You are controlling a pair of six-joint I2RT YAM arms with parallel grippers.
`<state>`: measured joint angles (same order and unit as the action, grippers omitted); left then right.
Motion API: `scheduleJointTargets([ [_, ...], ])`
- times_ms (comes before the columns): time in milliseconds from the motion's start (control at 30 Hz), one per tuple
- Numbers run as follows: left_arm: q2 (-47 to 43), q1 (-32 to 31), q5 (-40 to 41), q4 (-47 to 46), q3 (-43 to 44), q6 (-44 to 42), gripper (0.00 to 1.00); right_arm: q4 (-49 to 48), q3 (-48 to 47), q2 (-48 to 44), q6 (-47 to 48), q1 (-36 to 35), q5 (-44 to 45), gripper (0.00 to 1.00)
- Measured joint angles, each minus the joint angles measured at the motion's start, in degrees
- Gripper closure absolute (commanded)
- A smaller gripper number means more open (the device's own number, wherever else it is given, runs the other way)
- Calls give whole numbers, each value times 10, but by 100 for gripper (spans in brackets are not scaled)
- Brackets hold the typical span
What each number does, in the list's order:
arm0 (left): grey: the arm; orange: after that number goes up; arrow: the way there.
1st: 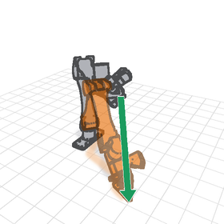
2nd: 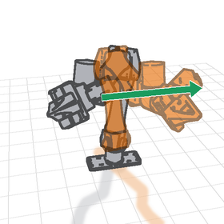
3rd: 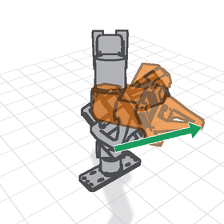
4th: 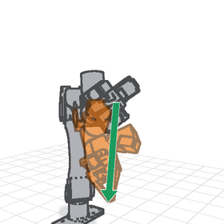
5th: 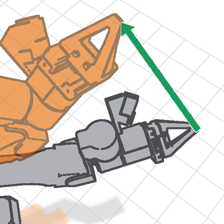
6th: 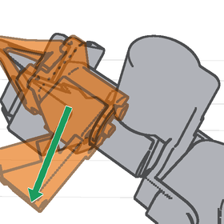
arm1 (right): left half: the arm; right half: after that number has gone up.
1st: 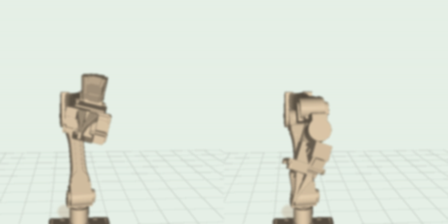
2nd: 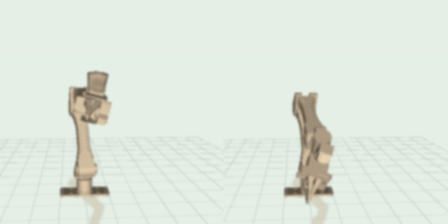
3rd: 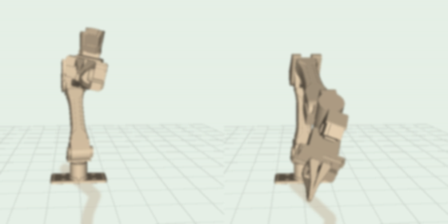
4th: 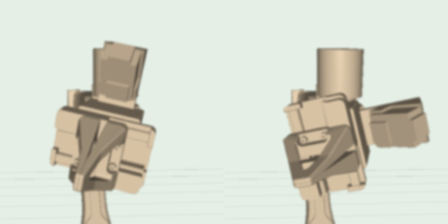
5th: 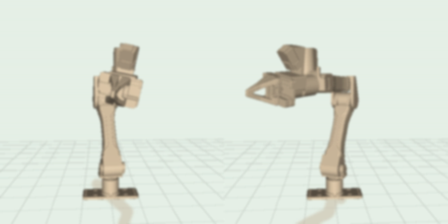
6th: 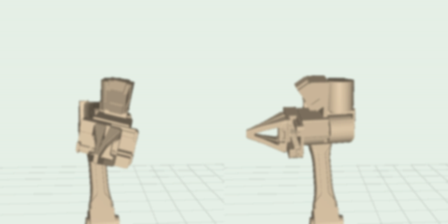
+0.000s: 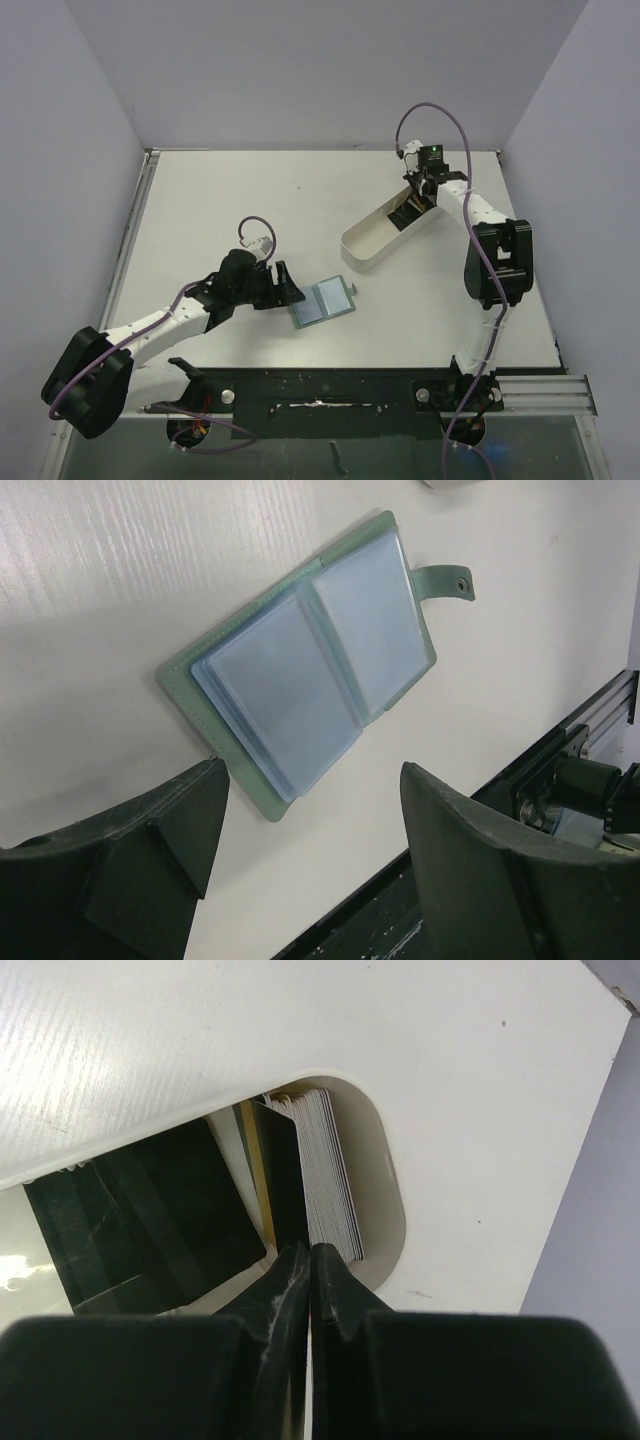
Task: Put the credit cards into the card holder
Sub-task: Pick up the credit card from the storage box.
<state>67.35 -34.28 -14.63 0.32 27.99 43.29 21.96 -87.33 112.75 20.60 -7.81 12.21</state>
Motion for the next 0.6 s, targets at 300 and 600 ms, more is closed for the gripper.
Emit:
scheduleJointTargets([
  [300,1,0,0,0,0,0,36,24,-7,-31,-8,0,-12,100],
  [600,19,0,1,-1,0,2,61,74,-16,-106,-77,-17,-26,100],
])
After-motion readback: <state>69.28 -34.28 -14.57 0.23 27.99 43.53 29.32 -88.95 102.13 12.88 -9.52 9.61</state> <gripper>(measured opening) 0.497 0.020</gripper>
